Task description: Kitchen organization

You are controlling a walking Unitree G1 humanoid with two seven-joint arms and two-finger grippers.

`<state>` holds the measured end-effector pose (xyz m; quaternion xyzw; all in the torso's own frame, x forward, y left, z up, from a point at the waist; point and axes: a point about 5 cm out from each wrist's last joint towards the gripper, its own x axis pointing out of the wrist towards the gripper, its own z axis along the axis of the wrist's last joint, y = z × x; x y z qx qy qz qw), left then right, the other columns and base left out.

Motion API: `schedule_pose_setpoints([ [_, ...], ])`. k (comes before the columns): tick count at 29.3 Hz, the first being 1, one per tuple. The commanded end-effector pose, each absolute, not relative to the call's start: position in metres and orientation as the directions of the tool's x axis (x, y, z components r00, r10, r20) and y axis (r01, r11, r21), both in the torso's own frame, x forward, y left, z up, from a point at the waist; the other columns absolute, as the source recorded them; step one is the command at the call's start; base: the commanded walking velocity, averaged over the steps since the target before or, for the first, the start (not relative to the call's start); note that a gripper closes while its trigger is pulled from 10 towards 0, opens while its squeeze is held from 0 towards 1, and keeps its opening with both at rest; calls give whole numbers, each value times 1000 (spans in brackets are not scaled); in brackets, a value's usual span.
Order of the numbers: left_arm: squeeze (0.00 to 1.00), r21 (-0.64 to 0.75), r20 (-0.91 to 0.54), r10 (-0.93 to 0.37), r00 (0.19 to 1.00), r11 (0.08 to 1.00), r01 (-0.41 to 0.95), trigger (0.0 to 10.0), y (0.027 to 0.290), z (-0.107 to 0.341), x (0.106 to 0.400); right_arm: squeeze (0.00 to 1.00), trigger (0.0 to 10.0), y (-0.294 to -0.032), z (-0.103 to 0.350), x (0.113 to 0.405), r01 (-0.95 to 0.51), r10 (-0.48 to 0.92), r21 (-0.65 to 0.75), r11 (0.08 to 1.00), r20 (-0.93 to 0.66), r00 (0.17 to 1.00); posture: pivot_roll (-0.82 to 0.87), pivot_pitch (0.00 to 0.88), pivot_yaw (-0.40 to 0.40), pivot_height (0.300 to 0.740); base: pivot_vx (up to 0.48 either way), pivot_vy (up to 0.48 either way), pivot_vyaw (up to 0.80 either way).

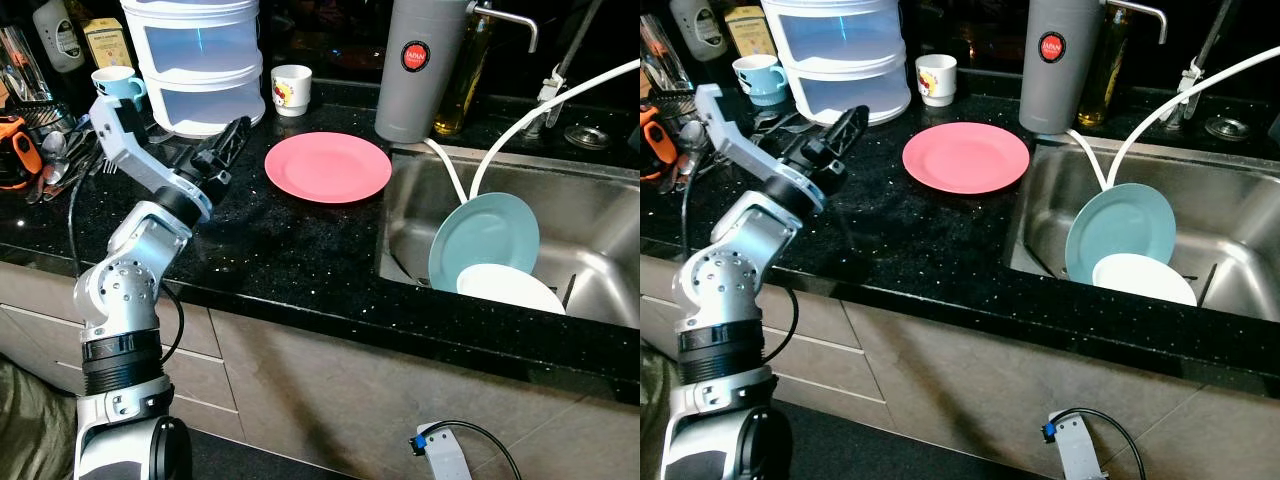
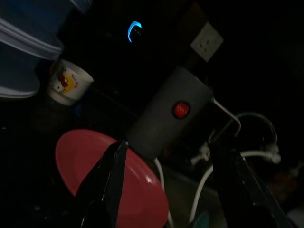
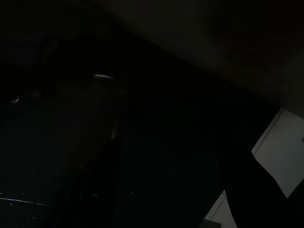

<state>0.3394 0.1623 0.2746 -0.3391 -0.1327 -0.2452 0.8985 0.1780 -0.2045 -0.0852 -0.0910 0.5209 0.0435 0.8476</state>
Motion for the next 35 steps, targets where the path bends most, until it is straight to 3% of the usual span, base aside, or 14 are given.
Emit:
schedule_pose_setpoints([
  [1, 0, -563, 408, -368, 836, 619, 547, 10000, 157, 275, 340, 0, 10000, -209, -86, 176, -150, -34, -112, 982, -894, 446, 28, 90, 0, 740, 0, 0, 0],
  [11, 0, -669, 402, -329, 854, 532, 519, 10000, 169, 271, 346, 0, 10000, -210, -86, 175, -151, -33, -111, 982, -896, 442, 26, 98, -7, 740, 0, 0, 0],
  [18, 0, -775, 306, -199, 931, 516, 365, 10000, 194, 264, 361, 0, 10000, -211, -86, 174, -156, -33, -112, 981, -898, 439, 23, 108, -10, 740, 0, 0, 0],
  [22, 0, -852, 227, -157, 961, 446, 274, 10000, 203, 250, 365, 0, 10000, -211, -86, 174, -160, -33, -114, 981, -899, 436, 20, 111, -12, 740, 0, 0, 0],
  [31, 0, -879, 53, -119, 992, 466, 103, 10000, 211, 231, 374, 0, 10000, -212, -86, 174, -162, -36, -118, 980, -899, 437, 16, 120, -13, 740, 0, 0, 0],
  [35, 0, -865, -44, -163, 986, 500, 44, 10000, 207, 228, 381, 0, 10000, -212, -86, 174, -164, -37, -120, 979, -899, 436, 15, 122, -15, 740, 0, 0, 0],
])
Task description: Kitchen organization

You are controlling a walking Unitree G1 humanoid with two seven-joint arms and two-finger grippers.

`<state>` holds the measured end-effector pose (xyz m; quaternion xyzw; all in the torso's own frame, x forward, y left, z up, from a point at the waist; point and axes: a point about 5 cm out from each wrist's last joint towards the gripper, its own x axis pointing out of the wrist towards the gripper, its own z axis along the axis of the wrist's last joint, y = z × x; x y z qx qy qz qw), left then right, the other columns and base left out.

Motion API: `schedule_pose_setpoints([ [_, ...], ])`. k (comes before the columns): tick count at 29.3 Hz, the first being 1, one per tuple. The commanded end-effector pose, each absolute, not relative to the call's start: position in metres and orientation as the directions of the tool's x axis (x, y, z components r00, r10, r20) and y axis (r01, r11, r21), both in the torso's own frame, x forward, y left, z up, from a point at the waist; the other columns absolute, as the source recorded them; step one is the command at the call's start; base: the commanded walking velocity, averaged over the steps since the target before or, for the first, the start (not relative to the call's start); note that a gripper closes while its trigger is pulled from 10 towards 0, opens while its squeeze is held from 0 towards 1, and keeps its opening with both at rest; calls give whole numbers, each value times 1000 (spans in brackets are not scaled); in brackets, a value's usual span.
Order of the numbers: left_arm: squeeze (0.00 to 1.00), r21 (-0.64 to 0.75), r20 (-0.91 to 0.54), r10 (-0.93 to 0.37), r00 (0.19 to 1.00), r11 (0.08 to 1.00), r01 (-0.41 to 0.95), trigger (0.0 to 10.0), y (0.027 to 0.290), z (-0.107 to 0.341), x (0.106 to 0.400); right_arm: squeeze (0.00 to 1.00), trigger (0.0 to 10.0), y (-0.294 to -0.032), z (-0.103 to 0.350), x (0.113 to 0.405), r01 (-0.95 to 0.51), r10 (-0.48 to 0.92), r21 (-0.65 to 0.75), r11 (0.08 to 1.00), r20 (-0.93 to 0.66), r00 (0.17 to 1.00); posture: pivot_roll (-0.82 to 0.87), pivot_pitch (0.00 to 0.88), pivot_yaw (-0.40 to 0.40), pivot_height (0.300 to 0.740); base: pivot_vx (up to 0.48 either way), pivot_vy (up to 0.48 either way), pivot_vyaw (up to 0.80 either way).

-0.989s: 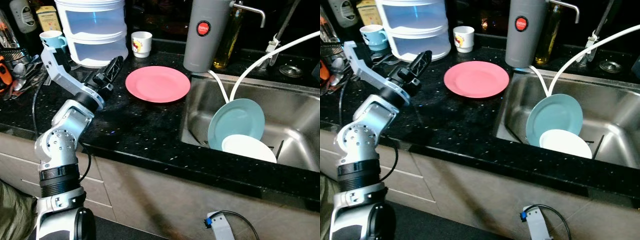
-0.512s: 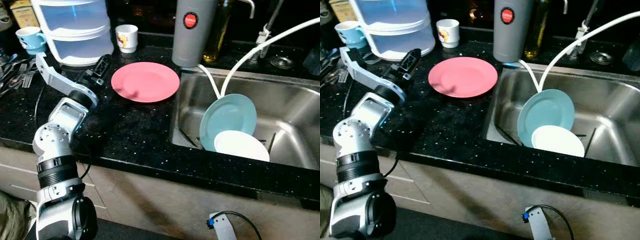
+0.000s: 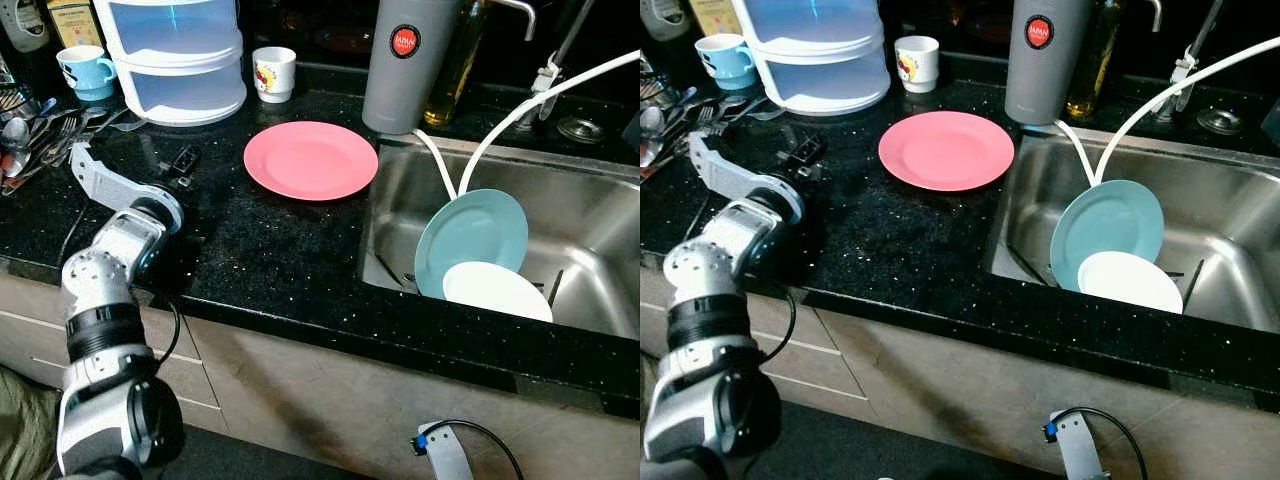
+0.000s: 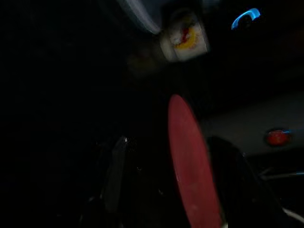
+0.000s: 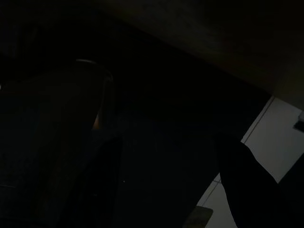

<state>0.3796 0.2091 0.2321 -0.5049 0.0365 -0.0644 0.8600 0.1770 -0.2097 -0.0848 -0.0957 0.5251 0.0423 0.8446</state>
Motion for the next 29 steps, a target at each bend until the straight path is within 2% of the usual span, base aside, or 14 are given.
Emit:
schedule_pose_setpoints([
  [1, 0, -857, -76, -179, 981, 515, 28, 10000, 205, 227, 383, 0, 10000, -212, -86, 174, -165, -37, -120, 979, -899, 436, 15, 123, -16, 740, 0, 0, 0],
  [5, 0, -847, -105, -217, 971, 531, 27, 10000, 201, 232, 389, 0, 10000, -213, -86, 174, -165, -38, -121, 979, -899, 435, 7, 125, -13, 740, 0, 0, 0],
  [12, 0, -876, -66, -304, 950, 473, 91, 10000, 186, 250, 398, 0, 10000, -214, -86, 173, -161, -44, -126, 979, -899, 436, -1, 136, -9, 740, 0, 0, 0],
  [19, 0, -885, -81, -426, 901, 447, 132, 10000, 166, 249, 398, 0, 10000, -216, -86, 172, -162, -48, -131, 978, -899, 436, -6, 145, -11, 740, 0, 0, 0],
  [27, 0, -893, -90, -475, 876, 428, 141, 10000, 158, 248, 398, 0, 10000, -217, -86, 172, -162, -53, -136, 977, -898, 436, -11, 145, -11, 740, 0, 0, 0],
  [28, 0, -895, -90, -479, 873, 424, 140, 4745, 157, 248, 398, 0, 10000, -217, -86, 172, -162, -53, -137, 977, -898, 436, -11, 143, -10, 740, 0, 0, 0],
  [29, 0, -896, -90, -490, 867, 419, 144, 0, 156, 248, 398, 0, 10000, -217, -86, 172, -162, -54, -138, 977, -898, 437, -13, 140, -10, 740, 0, 0, 0],
])
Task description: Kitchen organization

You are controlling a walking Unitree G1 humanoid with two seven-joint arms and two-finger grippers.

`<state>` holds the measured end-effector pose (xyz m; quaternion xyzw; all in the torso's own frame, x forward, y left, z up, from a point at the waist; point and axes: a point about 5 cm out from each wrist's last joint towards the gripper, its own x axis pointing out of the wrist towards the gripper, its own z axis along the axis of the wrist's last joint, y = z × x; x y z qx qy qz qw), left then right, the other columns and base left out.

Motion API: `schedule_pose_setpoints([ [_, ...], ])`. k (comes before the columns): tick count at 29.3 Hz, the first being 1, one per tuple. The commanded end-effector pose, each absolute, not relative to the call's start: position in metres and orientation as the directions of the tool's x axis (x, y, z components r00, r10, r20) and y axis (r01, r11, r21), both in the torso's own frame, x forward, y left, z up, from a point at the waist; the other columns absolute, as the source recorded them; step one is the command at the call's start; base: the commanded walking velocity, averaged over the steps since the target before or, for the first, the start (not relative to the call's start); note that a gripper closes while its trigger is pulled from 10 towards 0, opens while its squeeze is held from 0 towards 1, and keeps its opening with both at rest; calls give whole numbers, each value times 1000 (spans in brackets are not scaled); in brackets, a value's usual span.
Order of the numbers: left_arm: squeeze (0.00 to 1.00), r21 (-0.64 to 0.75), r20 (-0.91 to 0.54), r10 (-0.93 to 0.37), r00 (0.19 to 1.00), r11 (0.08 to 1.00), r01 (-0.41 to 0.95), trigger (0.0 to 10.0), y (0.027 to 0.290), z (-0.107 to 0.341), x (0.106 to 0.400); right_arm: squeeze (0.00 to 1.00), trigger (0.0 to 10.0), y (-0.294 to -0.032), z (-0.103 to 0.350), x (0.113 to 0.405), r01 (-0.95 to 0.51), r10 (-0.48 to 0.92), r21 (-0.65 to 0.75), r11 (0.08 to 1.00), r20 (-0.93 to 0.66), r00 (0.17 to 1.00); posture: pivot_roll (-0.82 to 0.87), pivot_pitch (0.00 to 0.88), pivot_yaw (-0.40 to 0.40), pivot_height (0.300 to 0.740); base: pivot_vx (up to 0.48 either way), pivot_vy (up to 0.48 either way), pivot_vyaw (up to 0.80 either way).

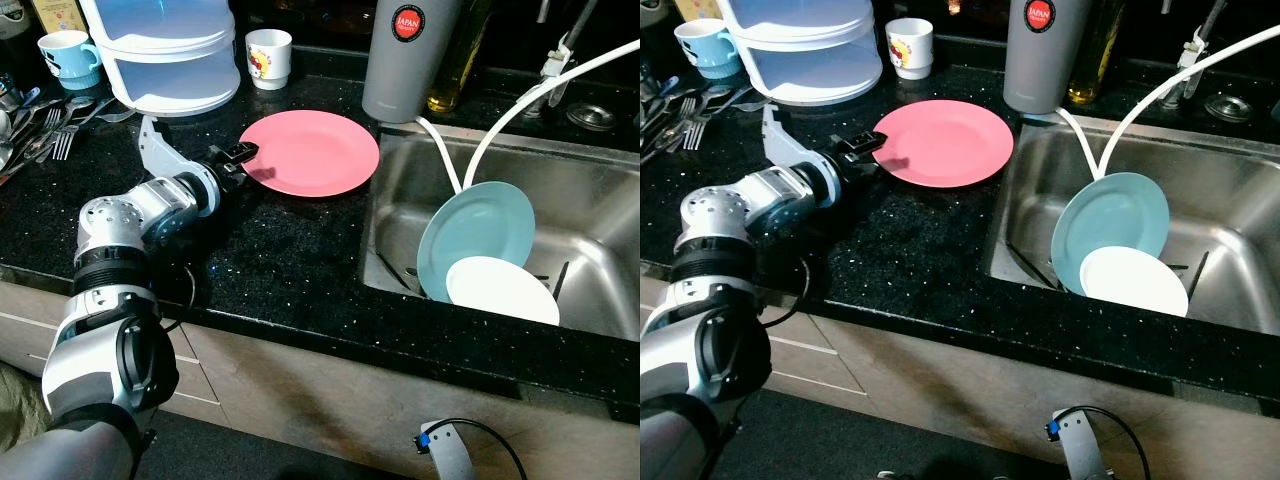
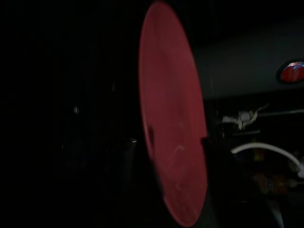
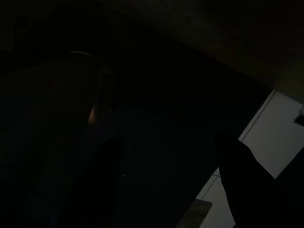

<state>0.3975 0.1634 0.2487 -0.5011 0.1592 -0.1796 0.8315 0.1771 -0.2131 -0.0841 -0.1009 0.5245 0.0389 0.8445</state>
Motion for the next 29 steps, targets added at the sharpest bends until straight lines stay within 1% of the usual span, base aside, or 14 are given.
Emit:
schedule_pose_setpoints([
  [1, 0, -898, -89, -497, 863, 416, 147, 0, 155, 248, 397, 0, 10000, -217, -86, 172, -162, -55, -138, 977, -898, 437, -13, 140, -10, 740, 0, 0, 0],
  [14, 0, -899, -108, -507, 855, 417, 133, 0, 156, 241, 396, 0, 10000, -215, -86, 172, -161, -53, -138, 977, -896, 441, -9, 103, -5, 740, 0, 0, 0],
  [17, 0, -900, -85, -504, 860, 410, 151, 0, 156, 244, 396, 0, 10000, -214, -86, 172, -160, -53, -137, 977, -895, 442, -7, 103, -5, 740, 0, 0, 0],
  [19, 0, -898, -21, -509, 861, 388, 208, 0, 155, 252, 395, 0, 10000, -214, -86, 173, -159, -53, -137, 978, -895, 443, -6, 103, -5, 740, 0, 0, 0],
  [21, 0, -896, 7, -513, 858, 378, 232, 0, 154, 256, 394, 0, 10000, -214, -86, 173, -159, -52, -136, 978, -894, 444, -6, 103, -5, 740, 0, 0, 0],
  [22, 0, -890, 50, -528, 848, 361, 277, 0, 152, 261, 392, 0, 10000, -214, -86, 173, -158, -52, -136, 978, -894, 445, -5, 107, -6, 740, 0, 0, 0],
  [23, 0, -881, 97, -548, 831, 341, 328, 0, 148, 266, 390, 0, 10000, -214, -86, 174, -156, -53, -136, 978, -893, 447, -4, 108, -7, 740, 0, 0, 0],
  [24, 0, -860, 176, -575, 799, 304, 409, 0, 142, 275, 384, 0, 10000, -214, -85, 174, -154, -53, -135, 979, -893, 448, -2, 104, -7, 740, 0, 0, 0],
  [25, 0, -860, 176, -575, 799, 304, 409, 0, 142, 275, 384, 0, 10000, -214, -85, 174, -154, -53, -135, 979, -893, 448, -2, 104, -7, 740, 0, 0, 0],
  [27, 0, -828, 263, -604, 753, 260, 497, 0, 134, 283, 376, 0, 10000, -214, -85, 174, -148, -53, -133, 980, -892, 449, -1, 103, -8, 740, 0, 0, 0],
  [28, 0, -828, 263, -604, 753, 260, 497, 0, 134, 283, 376, 0, 10000, -214, -85, 174, -148, -53, -133, 980, -892, 449, -1, 103, -8, 740, 0, 0, 0],
  [29, 0, -796, 317, -631, 708, 230, 560, 0, 126, 287, 368, 0, 10000, -214, -85, 174, -147, -53, -132, 980, -892, 448, 2, 105, -9, 740, 0, 0, 0],
])
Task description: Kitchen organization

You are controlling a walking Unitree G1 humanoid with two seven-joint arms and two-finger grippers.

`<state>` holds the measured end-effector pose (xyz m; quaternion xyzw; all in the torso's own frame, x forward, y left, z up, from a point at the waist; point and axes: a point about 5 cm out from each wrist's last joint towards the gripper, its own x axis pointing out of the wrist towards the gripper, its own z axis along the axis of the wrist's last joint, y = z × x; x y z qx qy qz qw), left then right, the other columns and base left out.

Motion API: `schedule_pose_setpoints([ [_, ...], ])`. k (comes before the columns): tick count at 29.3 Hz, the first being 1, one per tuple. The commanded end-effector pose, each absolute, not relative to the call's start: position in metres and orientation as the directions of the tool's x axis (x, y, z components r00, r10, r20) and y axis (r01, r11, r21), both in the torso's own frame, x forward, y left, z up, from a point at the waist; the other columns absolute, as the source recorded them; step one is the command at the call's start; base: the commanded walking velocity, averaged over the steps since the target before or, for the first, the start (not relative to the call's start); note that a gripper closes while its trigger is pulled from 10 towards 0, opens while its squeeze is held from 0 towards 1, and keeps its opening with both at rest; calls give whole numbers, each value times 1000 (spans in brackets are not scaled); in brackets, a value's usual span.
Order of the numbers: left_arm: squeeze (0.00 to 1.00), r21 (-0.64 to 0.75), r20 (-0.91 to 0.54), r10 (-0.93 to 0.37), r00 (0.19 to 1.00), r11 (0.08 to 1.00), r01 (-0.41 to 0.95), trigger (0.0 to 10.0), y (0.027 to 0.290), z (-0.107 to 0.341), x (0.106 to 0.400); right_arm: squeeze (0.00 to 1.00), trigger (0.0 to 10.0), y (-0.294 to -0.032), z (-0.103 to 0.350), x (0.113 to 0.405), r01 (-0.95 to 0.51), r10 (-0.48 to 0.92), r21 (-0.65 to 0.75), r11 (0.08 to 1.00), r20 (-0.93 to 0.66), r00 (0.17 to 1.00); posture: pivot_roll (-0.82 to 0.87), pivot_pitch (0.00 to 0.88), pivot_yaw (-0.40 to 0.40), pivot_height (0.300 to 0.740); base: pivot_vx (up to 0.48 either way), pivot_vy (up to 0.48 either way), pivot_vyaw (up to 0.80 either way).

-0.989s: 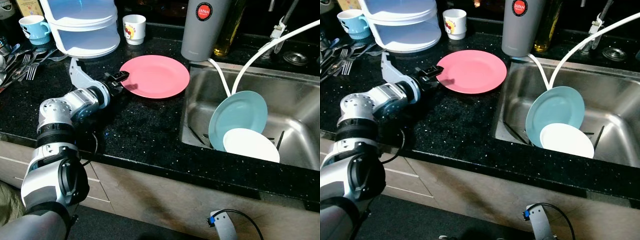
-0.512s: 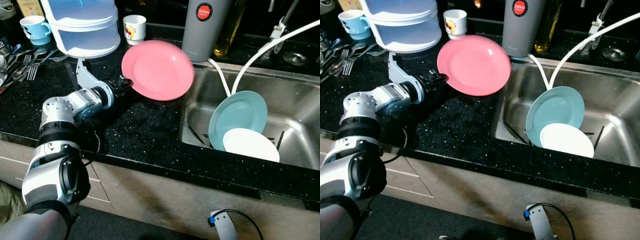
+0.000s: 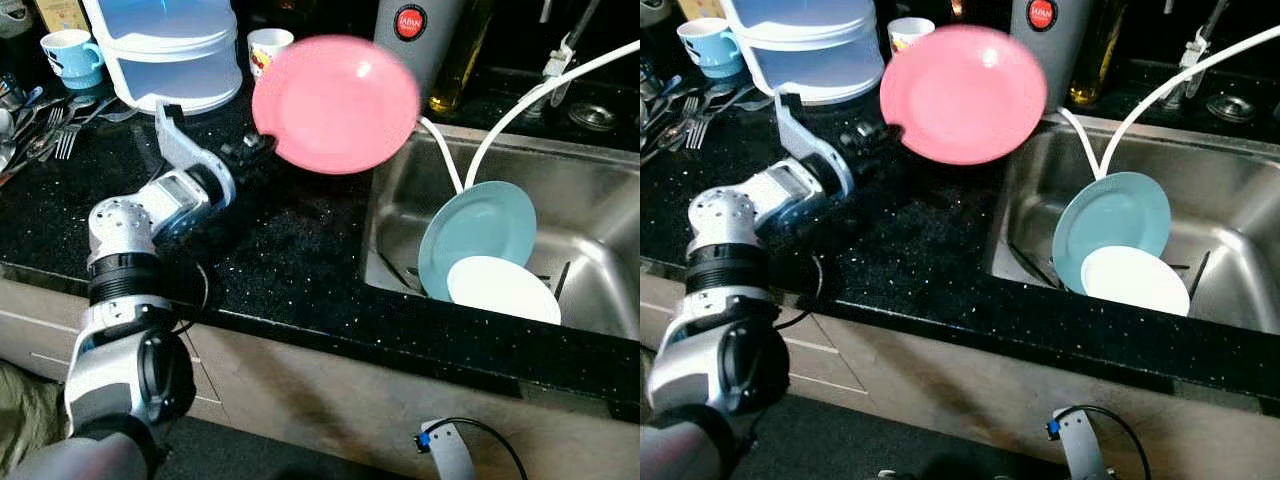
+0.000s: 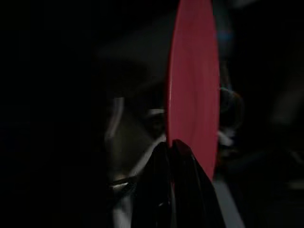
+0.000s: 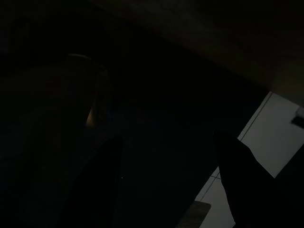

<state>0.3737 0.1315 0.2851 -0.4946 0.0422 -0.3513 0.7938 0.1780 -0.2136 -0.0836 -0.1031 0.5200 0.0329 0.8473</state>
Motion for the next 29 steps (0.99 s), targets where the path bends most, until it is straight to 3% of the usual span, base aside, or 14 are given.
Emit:
schedule_pose_setpoints([
  [1, 0, -796, 317, -631, 708, 230, 560, 0, 126, 287, 368, 0, 10000, -214, -85, 174, -147, -53, -132, 980, -892, 448, 2, 105, -9, 740, 0, 0, 0],
  [5, 0, -768, 381, -682, 624, 142, 624, 0, 111, 288, 354, 0, 10000, -214, -85, 174, -147, -51, -130, 981, -893, 448, 3, 105, -7, 740, 0, 0, 0],
  [6, 0, -760, 393, -693, 605, 125, 637, 10000, 106, 288, 350, 0, 10000, -213, -86, 174, -148, -47, -126, 981, -894, 446, 4, 105, -7, 740, 0, 0, -800],
  [8, 0, -757, 402, -700, 590, 107, 644, 10000, 101, 287, 346, 0, 10000, -213, -86, 174, -150, -45, -123, 981, -895, 444, 6, 104, -7, 740, 0, 0, -800],
  [13, 0, -791, 370, -668, 646, 137, 596, 10000, 95, 281, 351, 0, 10000, -212, -86, 174, -149, -44, -122, 981, -896, 441, 8, 102, -4, 740, 0, 0, -800],
  [19, 0, -818, 301, -613, 731, 228, 528, 10000, 94, 276, 360, 0, 10000, -212, -86, 174, -144, -43, -118, 983, -897, 440, 3, 106, -1, 740, 0, 0, -800],
  [22, 0, -799, 261, -592, 762, 310, 515, 10000, 95, 278, 364, 0, 10000, -212, -86, 174, -141, -44, -117, 983, -897, 440, 1, 103, 2, 740, 0, 0, -800],
  [25, 0, -728, 175, -584, 793, 466, 503, 10000, 94, 277, 369, 0, 10000, -211, -86, 174, -140, -43, -116, 983, -897, 440, 3, 104, 4, 740, 0, 0, -800],
  [27, 0, -703, 155, -588, 794, 499, 506, 10000, 93, 277, 371, 0, 10000, -211, -86, 174, -141, -43, -116, 983, -897, 439, 4, 103, 4, 740, 0, 0, -800],
  [29, 0, -610, 99, -583, 806, 604, 512, 10000, 92, 275, 374, 0, 10000, -211, -86, 175, -143, -42, -117, 983, -897, 441, 3, 104, 4, 740, 0, 0, -800],
])
